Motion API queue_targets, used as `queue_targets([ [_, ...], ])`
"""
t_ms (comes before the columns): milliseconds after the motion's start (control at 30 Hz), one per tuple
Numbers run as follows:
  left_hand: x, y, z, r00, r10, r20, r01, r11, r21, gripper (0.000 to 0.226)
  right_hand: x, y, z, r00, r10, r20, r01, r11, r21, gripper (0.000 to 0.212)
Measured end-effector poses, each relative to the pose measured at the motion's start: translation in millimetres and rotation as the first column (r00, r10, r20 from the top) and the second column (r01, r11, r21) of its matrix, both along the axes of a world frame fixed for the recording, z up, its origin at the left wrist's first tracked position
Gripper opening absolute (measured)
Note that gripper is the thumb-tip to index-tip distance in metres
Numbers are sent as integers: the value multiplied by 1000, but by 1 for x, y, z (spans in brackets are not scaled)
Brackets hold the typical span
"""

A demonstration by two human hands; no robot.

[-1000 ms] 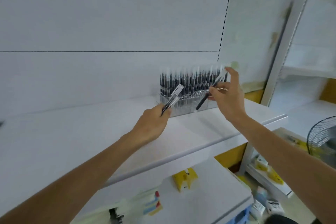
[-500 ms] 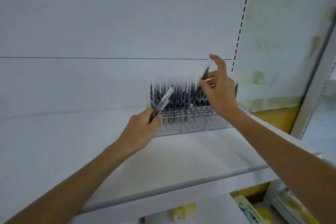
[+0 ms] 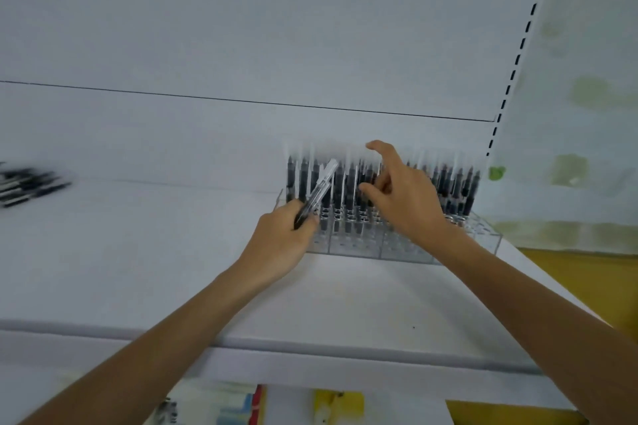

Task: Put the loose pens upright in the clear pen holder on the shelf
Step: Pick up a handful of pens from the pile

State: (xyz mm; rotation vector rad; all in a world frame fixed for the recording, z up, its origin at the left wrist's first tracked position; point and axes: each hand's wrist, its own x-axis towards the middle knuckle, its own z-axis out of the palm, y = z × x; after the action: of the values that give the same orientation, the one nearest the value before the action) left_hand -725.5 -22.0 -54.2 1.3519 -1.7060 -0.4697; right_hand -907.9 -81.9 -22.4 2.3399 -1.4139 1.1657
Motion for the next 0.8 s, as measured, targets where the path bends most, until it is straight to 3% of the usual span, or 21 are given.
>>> queue_targets([
  [100,-9,-1,-2,997,-16,-75,17,1000,19,22,-3,3,-2,981,86,172,-74,995,-74,45],
  [233,-26,-4,1,983,-28,-183,28,1000,0,23,4,17,-5,908,263,327,-306,948,88,17],
  [333,-39,-6,4,968,-91,-232,98,995,18,22,10,23,-9,817,343,464,-485,844,229,16],
  [500,-49,-4,8,976,-126,-177,129,992,4,24,2,23,3,676,304,672,-566,798,208,13],
  [633,-42,-2,8,995,-94,-34,93,995,-37,25,-11,20,31,401,232,886,-598,800,61,20],
  [667,-38,-1,5,997,-79,-7,78,996,-43,24,-17,16,37,429,239,871,-528,849,28,28],
  [733,-30,0,0,999,-45,26,46,998,-39,21,-31,5,42,623,248,742,-318,947,-49,40],
  [800,-24,0,-3,999,-16,40,17,999,-28,19,-39,-1,38,775,208,597,-202,976,-78,41],
])
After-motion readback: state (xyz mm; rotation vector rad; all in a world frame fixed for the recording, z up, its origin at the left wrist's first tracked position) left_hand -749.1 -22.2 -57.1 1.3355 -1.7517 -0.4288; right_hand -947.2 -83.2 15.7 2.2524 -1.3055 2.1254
